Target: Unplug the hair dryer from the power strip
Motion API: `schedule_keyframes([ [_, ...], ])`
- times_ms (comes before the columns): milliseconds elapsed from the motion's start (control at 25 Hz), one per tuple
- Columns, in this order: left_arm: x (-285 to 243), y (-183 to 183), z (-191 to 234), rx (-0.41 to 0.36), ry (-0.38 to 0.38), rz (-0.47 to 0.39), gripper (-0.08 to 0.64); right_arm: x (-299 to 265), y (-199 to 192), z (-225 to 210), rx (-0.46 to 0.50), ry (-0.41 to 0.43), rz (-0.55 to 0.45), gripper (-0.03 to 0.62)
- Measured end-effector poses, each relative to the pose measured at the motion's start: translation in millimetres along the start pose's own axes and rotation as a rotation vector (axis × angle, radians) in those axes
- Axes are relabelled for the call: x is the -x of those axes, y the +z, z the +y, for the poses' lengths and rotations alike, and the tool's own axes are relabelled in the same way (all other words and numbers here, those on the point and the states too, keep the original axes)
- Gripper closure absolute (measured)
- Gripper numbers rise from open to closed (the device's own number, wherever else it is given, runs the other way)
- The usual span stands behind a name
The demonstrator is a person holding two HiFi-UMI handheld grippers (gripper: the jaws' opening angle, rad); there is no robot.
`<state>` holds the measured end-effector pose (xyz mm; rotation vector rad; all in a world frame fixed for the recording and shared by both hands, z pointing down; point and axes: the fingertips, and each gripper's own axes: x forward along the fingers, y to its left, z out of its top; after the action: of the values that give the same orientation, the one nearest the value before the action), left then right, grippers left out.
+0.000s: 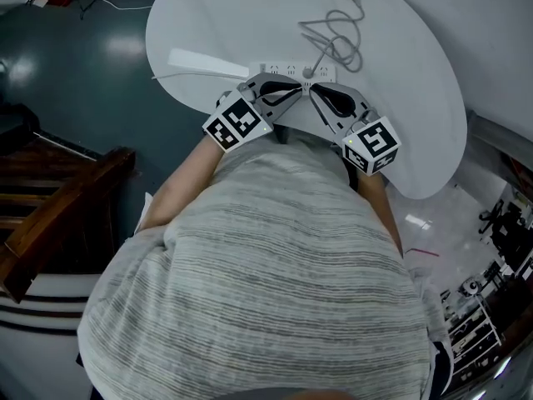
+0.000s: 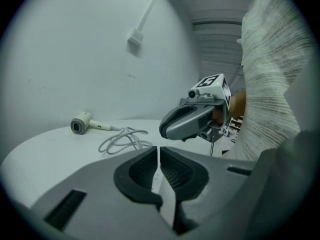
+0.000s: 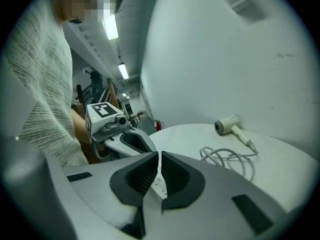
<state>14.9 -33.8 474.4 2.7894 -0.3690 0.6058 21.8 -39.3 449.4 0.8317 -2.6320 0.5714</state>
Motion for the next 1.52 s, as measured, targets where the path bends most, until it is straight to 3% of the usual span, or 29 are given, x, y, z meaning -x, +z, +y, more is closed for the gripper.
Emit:
schedule_keyframes([
  [80,-4.0,-6.2,1.6,-0.025,-0.002,0.036,0.545,-1.4,-3.1,-2.1,-0.007,0.0,0.01,0.565],
  [200,-11.8,-18.5,4.3,-0.044,-0.007,0.097,0.434,-2.5,-8.8,-5.8,-0.01,-0.006,0.026,0.565],
  [560,-41.4,-42.9,10.5,-0.164,-0.011,0.256,0.261,5.6,-20.1,-18.9,-0.03,-0.039,0.049,0.565],
  [880,-60.1,-65.6,26.3,-0.276,0.03,0.371,0.172,13.7,-24.9,-25.4,-0.041,-0.052,0.057,0.563],
  [1160,-73.6,-84.7,32.6,-0.301,0.004,0.47,0.117,18.5,-27.9,-29.6,-0.035,-0.06,0.068,0.563],
  [1520,-88.1,-108.7,33.3,-0.329,-0.034,0.586,0.109,10.7,-40.0,-34.2,0.009,-0.053,0.154,0.561],
])
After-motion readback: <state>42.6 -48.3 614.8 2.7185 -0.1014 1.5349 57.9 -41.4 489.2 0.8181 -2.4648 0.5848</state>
